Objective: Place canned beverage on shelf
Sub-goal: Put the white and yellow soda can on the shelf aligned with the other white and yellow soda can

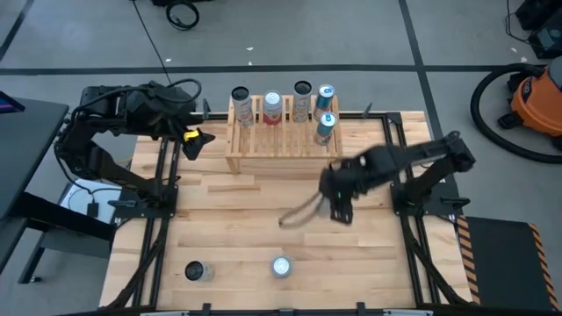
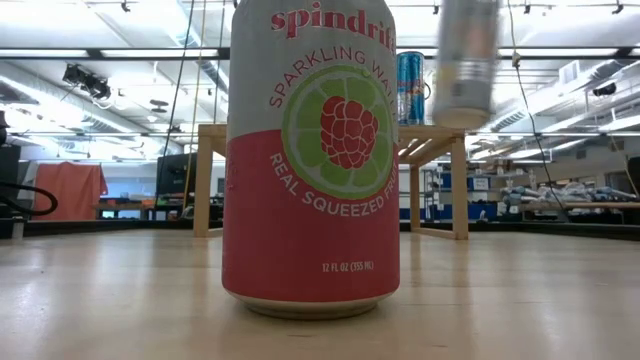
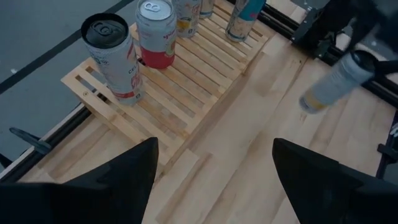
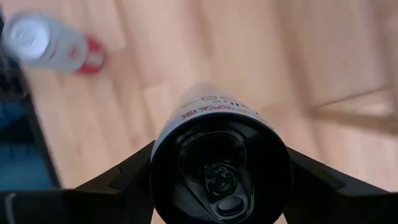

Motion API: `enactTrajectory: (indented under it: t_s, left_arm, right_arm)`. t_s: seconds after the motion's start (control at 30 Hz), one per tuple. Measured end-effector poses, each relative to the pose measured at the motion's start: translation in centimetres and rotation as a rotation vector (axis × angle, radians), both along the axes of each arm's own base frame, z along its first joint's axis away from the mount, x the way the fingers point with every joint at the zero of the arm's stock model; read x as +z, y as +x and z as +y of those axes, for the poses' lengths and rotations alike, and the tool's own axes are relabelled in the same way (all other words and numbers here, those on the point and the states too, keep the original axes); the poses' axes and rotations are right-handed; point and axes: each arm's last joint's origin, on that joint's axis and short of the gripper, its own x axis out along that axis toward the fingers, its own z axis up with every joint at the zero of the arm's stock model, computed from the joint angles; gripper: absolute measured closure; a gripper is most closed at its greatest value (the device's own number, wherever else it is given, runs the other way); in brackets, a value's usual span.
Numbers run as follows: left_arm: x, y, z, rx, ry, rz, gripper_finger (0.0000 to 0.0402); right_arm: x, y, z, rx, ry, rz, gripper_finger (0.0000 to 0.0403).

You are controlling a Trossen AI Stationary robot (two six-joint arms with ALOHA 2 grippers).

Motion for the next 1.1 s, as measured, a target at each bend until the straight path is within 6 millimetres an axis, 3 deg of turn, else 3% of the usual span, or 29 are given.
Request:
enactTrajectory:
  t_s: [0.27,0.53,0.77,1.1]
  left_arm:
    - [-0.3,0.7,0.1,-0.031,0.026,0.033,0.0084]
    - [-0.9,2.1,0.2,-0.057,0.044,0.082,0.0084]
    - [-1.4,3.3,0.4,-0.125,0.097,0.144,0.0084]
    - [-1.6,3.8,0.4,-0.132,0.100,0.158,0.0084]
  right_arm:
    - [4.0,0.4,-6.3,-0.026,-0.051,-0.125,0.0137]
    - [6.0,0.1,-10.9,-0.047,-0.119,-0.215,0.0137]
    - [6.6,0.7,-13.1,-0.004,-0.165,-0.323,0.0137]
    - [6.6,0.6,-14.2,0.050,-0.230,-0.314,0.0137]
